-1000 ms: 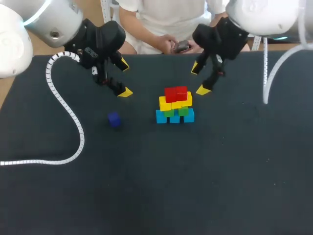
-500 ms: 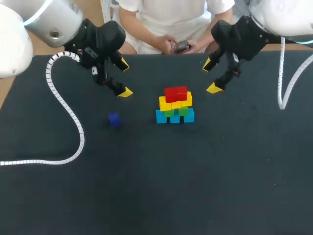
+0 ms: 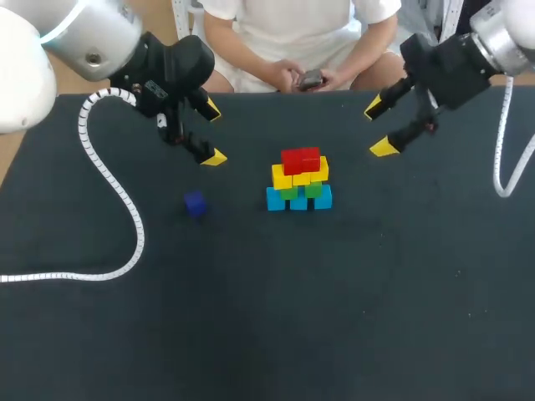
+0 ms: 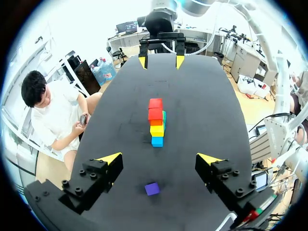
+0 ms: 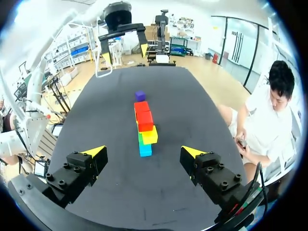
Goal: Place the blue cubes, place green cubes on the blue cubes, place the yellow cubes on the green cubes, then place the red cubes on the yellow cubes, and place purple cube on the red cubes.
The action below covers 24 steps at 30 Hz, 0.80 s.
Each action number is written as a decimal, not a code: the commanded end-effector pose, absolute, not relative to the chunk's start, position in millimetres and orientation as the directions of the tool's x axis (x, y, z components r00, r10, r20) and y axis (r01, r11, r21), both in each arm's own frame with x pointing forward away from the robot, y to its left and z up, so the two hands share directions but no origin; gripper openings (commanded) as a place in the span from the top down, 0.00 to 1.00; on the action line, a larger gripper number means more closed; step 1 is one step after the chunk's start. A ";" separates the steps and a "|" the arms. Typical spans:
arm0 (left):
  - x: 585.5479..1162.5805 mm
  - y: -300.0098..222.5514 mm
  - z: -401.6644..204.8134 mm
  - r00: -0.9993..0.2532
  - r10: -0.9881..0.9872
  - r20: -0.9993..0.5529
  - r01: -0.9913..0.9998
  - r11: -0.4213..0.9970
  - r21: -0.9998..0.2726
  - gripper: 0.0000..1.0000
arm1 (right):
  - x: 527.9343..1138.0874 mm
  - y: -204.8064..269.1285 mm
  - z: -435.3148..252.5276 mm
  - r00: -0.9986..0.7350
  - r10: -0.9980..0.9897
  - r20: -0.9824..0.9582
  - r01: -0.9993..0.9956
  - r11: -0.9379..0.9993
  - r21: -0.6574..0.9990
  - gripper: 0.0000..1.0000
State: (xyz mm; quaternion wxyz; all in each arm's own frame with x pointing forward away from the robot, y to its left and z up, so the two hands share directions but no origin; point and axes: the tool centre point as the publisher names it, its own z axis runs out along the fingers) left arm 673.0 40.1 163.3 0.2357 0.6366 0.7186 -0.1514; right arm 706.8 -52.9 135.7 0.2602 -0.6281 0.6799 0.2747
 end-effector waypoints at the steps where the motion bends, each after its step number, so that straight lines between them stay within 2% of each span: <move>1: 673.4 41.3 163.3 -0.076 0.843 -0.533 0.987 0.141 0.082 0.00 | 700.6 -59.4 141.8 -0.073 -0.700 -0.711 -0.997 0.066 0.037 0.00; 24: 673.4 41.3 163.3 -0.076 0.843 -0.533 0.987 0.141 0.082 0.00 | 696.4 -59.0 147.6 -0.066 -0.703 -0.708 -0.998 0.057 0.036 0.00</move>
